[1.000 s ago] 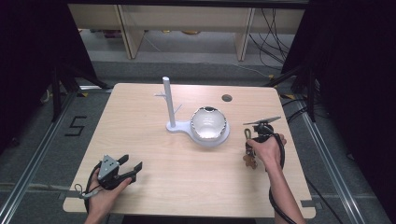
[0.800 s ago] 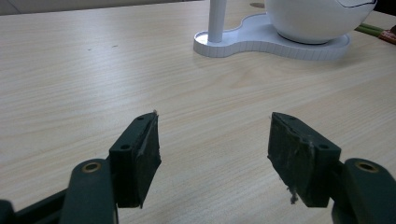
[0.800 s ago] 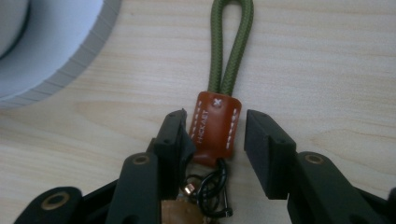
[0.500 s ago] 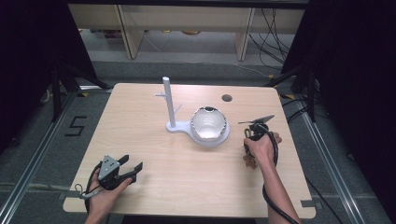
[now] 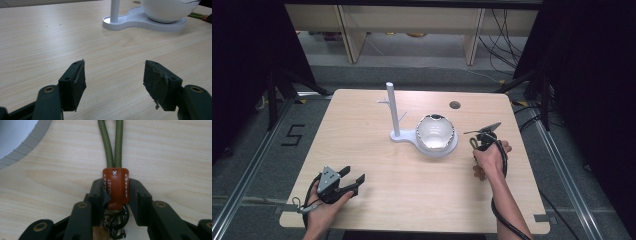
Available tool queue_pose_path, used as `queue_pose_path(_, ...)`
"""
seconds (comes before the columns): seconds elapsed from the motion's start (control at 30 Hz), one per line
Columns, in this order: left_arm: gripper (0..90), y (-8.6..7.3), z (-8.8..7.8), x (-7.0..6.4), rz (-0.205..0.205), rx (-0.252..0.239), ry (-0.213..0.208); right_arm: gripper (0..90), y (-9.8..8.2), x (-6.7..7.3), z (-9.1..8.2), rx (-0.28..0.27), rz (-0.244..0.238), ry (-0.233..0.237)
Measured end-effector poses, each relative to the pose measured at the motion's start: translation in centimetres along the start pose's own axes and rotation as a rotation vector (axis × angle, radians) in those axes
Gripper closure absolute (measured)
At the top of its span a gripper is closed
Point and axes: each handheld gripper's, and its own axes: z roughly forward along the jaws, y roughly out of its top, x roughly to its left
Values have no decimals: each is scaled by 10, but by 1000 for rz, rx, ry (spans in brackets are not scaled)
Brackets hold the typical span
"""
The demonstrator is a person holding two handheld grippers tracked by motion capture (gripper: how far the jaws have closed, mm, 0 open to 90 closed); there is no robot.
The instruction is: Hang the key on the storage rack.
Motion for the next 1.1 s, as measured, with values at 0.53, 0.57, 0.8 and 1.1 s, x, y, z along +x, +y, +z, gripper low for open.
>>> queue_pose_path(0.53,335,0,-1,-1,4,9,7,698,-24,-7,-14,-143,42,107)
queue_pose_path(0.57,335,0,-1,-1,4,9,7,698,-27,-8,-16,-160,40,108)
queue_pose_path(0.8,335,0,-1,-1,5,9,9,698,-49,-12,-21,-330,-37,147)
queue_pose_path(1.1,336,0,0,-2,4,10,13,699,-71,-13,-23,-470,-25,190)
